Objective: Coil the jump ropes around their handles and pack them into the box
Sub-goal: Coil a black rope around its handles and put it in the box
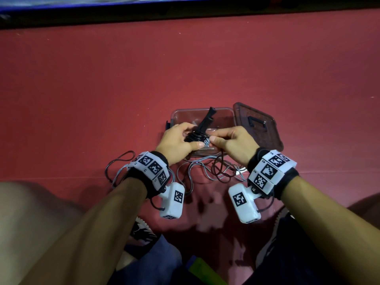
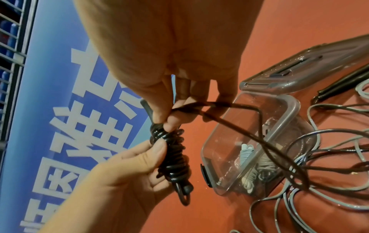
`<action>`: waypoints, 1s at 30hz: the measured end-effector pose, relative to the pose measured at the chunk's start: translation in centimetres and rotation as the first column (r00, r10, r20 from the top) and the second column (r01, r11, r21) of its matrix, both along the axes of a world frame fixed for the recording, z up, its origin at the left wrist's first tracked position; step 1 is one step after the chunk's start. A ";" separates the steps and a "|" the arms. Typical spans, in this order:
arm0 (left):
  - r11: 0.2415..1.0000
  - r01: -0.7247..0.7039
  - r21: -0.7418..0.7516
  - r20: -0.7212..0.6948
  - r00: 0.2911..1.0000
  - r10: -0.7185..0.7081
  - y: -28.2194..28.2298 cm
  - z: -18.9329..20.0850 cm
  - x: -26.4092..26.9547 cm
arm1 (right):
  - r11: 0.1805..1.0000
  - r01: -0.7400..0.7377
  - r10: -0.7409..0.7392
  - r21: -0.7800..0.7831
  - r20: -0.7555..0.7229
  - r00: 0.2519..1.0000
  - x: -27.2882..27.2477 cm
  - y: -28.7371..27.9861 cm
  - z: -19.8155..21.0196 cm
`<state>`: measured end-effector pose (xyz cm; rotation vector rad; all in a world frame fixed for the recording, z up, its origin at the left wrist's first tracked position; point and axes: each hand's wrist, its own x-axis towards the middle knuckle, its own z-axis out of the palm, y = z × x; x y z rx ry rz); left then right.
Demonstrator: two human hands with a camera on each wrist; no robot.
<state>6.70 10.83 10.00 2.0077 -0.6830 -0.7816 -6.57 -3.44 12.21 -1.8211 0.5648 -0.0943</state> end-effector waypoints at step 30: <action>0.975 0.055 -0.217 -0.311 0.943 -0.122 0.6 1.2 -0.7 | 0.995 -0.003 0.006 0.102 -0.031 1.000 0.0 -1.7 -1.0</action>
